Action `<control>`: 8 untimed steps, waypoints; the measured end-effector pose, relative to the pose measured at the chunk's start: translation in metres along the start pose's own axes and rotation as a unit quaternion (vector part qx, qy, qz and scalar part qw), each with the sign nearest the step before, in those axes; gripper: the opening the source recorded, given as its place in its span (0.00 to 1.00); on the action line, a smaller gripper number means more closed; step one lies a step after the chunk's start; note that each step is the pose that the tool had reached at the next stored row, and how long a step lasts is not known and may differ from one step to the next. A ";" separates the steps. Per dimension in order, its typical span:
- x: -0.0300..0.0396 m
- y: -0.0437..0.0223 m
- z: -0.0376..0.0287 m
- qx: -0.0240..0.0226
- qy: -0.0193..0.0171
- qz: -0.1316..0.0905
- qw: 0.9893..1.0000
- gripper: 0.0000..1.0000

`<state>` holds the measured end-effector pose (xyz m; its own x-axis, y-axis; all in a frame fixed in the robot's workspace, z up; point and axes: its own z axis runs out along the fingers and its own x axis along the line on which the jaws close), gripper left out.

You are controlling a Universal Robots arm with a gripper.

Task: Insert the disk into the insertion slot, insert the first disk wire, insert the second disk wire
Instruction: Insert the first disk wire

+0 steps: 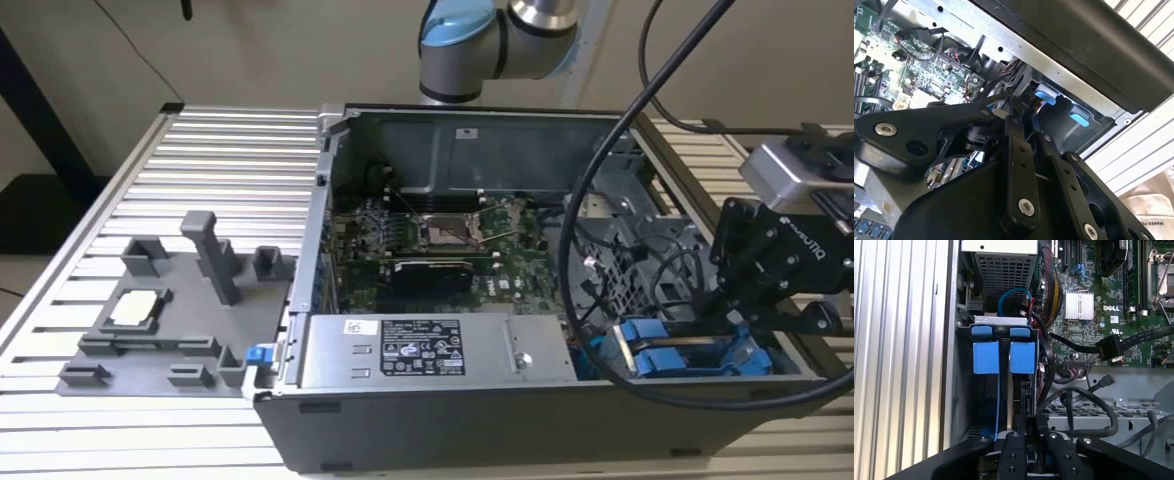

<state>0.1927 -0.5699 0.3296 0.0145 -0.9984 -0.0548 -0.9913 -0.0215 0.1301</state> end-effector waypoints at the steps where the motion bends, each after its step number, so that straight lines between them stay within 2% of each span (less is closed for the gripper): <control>1: 0.0000 0.0000 0.0000 0.000 0.000 0.000 1.000 0.19; 5: 0.0002 -0.0001 0.0008 0.000 -0.001 0.000 1.000 0.20; 6: 0.0002 0.0000 0.0005 0.000 0.000 0.000 1.000 0.27; 8: 0.0001 0.0006 -0.0039 0.000 0.000 0.000 1.000 0.27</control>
<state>0.1927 -0.5702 0.3335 0.0144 -0.9984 -0.0556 -0.9912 -0.0215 0.1303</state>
